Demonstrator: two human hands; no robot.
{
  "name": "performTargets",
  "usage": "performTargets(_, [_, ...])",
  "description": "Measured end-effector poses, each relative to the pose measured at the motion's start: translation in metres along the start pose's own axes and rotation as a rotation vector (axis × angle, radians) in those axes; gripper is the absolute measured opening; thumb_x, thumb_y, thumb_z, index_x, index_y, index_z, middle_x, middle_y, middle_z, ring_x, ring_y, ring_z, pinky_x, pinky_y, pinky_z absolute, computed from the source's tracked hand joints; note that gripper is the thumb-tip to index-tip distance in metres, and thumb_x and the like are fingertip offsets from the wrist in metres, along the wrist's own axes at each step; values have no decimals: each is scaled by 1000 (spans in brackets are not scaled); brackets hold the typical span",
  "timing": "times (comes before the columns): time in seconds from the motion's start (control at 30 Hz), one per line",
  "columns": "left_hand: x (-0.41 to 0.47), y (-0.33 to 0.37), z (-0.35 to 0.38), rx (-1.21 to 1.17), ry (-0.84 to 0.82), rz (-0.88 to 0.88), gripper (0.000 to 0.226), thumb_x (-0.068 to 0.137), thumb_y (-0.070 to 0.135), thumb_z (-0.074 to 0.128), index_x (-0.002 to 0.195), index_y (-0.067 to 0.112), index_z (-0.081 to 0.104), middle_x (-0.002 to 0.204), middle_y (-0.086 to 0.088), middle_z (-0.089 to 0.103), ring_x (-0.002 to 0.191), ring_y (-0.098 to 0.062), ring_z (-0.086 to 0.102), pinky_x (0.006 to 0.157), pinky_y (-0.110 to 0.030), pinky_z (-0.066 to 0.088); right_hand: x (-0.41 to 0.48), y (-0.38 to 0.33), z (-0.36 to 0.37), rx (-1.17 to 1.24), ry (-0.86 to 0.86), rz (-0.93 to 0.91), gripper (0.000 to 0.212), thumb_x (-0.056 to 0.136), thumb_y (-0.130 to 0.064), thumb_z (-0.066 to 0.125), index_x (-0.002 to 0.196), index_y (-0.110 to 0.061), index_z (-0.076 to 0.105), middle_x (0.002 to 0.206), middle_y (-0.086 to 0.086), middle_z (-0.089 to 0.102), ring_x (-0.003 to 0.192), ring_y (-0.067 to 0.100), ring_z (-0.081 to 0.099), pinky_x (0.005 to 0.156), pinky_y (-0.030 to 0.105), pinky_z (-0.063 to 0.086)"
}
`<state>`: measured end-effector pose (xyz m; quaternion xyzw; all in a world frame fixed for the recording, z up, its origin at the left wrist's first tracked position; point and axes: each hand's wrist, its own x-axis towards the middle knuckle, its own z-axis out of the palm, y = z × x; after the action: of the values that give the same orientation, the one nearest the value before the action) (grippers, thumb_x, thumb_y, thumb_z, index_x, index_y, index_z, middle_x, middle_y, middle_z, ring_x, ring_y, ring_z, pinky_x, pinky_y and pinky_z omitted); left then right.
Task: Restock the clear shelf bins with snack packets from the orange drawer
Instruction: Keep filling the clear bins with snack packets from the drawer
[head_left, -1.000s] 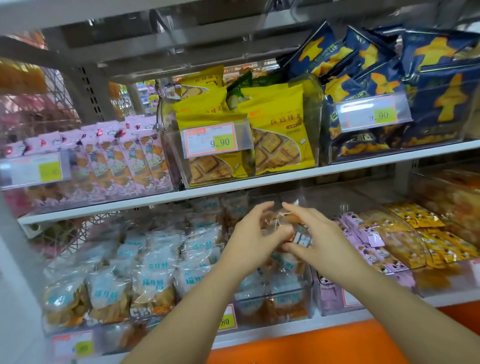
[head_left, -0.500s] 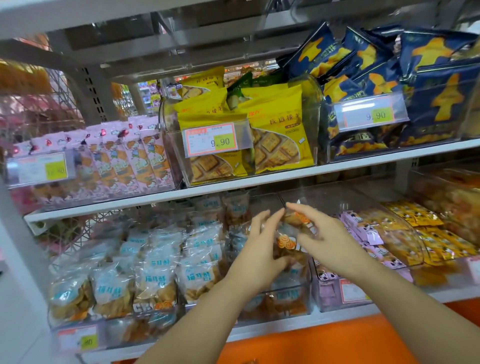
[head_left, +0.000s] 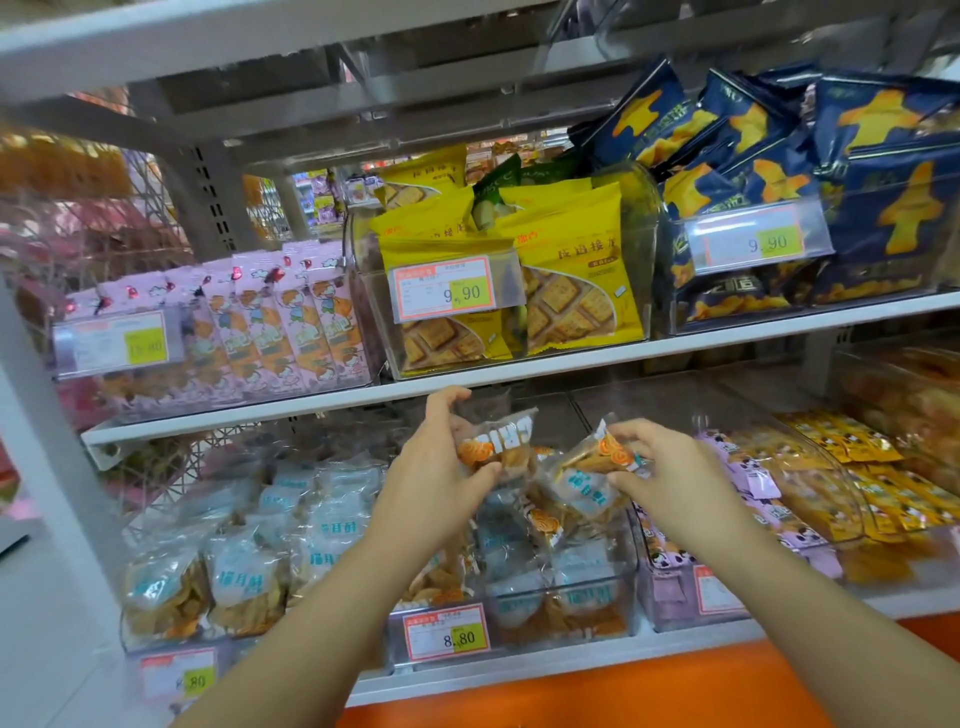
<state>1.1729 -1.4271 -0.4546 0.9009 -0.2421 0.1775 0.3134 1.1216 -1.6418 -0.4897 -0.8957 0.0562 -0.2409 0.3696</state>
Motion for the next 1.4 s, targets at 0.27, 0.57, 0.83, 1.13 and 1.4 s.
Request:
performTargets(0.27, [23,-18,7,73,-9,-170,36,81,38,72,112,23,60,108,2,67,97,-20,61,81,-37,52,5,-7,16,-560,-307,-318,44,92,-29,57,134,-37,46,130,-11,54,121,15,48,100,30,29])
performTargets(0.57, [59,-22,22,264,-93,-367,43,85,51,62,70,12,52,84,-9,62,92,-31,61,80,-35,46,62,1,26,-230,-444,-207,44,81,-52,63,120,-32,62,115,-9,66,108,11,60,98,29,44])
performTargets(0.83, [77,-46,40,502,-211,-369,46,91,57,48,111,20,64,116,-5,65,109,-26,59,78,-27,43,106,14,62,-559,-443,-240,34,92,-37,53,124,-26,54,126,3,59,116,25,55,94,36,41])
performTargets(1.13, [91,-65,48,436,-223,-198,30,80,53,47,87,27,60,101,-1,66,97,-24,62,80,-30,49,111,25,69,-551,-297,-242,29,87,-36,59,115,-30,63,115,-2,66,108,20,59,90,30,48])
performTargets(1.4, [97,-66,54,594,-124,-115,28,90,31,54,115,35,65,125,3,61,116,-22,56,95,-28,41,101,36,45,-314,-64,-278,20,83,-28,62,103,-30,57,95,-4,65,93,23,62,71,28,44])
